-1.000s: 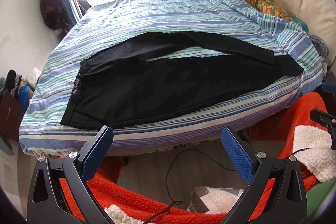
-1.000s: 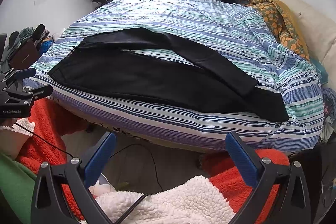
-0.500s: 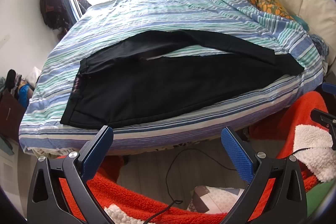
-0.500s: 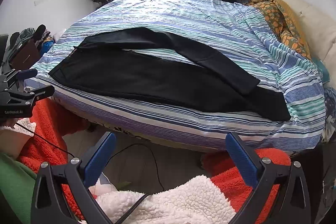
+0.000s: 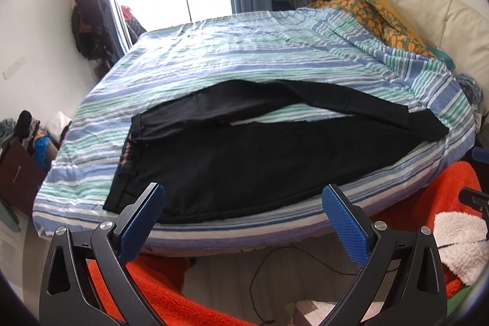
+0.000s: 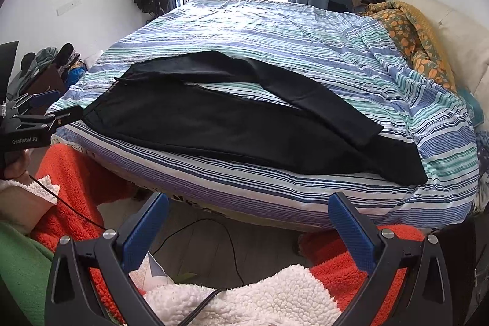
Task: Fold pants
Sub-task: 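Move the right tool toward the hem of the angled trouser leg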
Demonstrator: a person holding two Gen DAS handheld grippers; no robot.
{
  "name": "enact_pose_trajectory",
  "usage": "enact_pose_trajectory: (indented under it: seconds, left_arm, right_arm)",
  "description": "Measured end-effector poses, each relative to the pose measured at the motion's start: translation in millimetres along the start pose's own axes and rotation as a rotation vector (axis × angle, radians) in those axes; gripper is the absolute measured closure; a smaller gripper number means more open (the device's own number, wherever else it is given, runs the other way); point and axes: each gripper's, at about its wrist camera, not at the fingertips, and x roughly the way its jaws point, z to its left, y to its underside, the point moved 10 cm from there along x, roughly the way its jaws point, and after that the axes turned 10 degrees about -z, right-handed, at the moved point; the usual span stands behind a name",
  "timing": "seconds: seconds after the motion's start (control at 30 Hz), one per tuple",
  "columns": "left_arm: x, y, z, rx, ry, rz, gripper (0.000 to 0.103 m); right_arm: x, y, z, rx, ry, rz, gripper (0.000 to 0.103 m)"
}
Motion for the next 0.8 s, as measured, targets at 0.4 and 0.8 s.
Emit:
enact_pose_trajectory:
  seconds: [0.4,0.8]
  left_arm:
    - [18,-37,-66,-0.011,0.201,0.008,0.001]
    - [26,-10,-68,-0.078,0.168,0.111,0.001]
  right_arm:
    - [-9,-63,3,-0.041,-0.023,-0.262,0.0]
    - [18,-29,16,-0.001,-0.108,-0.139,0.0]
